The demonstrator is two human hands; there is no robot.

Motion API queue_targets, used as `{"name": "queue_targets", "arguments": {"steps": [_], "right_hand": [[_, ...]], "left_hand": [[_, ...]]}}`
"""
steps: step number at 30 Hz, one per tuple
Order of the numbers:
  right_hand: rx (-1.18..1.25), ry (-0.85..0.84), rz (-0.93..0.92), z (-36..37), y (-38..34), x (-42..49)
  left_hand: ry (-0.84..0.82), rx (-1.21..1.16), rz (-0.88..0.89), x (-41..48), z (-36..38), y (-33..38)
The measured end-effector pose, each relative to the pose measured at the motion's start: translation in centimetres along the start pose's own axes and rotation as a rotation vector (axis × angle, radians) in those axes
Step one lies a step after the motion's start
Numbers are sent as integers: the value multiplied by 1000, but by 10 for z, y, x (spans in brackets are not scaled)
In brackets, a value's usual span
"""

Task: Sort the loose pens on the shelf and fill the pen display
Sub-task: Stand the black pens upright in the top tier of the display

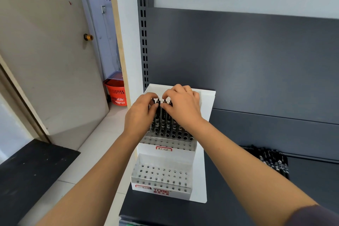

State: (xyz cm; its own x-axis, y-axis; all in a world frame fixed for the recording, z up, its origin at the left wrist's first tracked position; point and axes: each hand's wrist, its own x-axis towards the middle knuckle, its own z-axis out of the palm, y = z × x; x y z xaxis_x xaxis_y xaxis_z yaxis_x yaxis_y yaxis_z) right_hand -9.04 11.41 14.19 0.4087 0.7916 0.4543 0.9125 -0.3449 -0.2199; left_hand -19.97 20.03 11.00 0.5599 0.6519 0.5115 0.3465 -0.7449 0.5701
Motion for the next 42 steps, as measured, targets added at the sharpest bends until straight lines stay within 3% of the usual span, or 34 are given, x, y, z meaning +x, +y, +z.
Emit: {"name": "queue_targets", "arguments": {"steps": [6, 16, 22, 31, 36, 42], "right_hand": [[62, 159, 4, -19, 22, -8], [-2, 184, 180, -46, 135, -55], [12, -20, 346, -59, 223, -99], [90, -399, 442, -42, 317, -147], [135, -485, 459, -26, 348, -157], [166, -496, 466, 6, 360, -154]], "left_hand": [[119, 86, 175, 9, 4, 32], [29, 134, 455, 16, 79, 119], [-63, 106, 525, 6, 146, 167], [-450, 204, 381, -33, 250, 190], [-593, 212, 219, -46, 289, 191], [-810, 149, -135, -69, 326, 178]]}}
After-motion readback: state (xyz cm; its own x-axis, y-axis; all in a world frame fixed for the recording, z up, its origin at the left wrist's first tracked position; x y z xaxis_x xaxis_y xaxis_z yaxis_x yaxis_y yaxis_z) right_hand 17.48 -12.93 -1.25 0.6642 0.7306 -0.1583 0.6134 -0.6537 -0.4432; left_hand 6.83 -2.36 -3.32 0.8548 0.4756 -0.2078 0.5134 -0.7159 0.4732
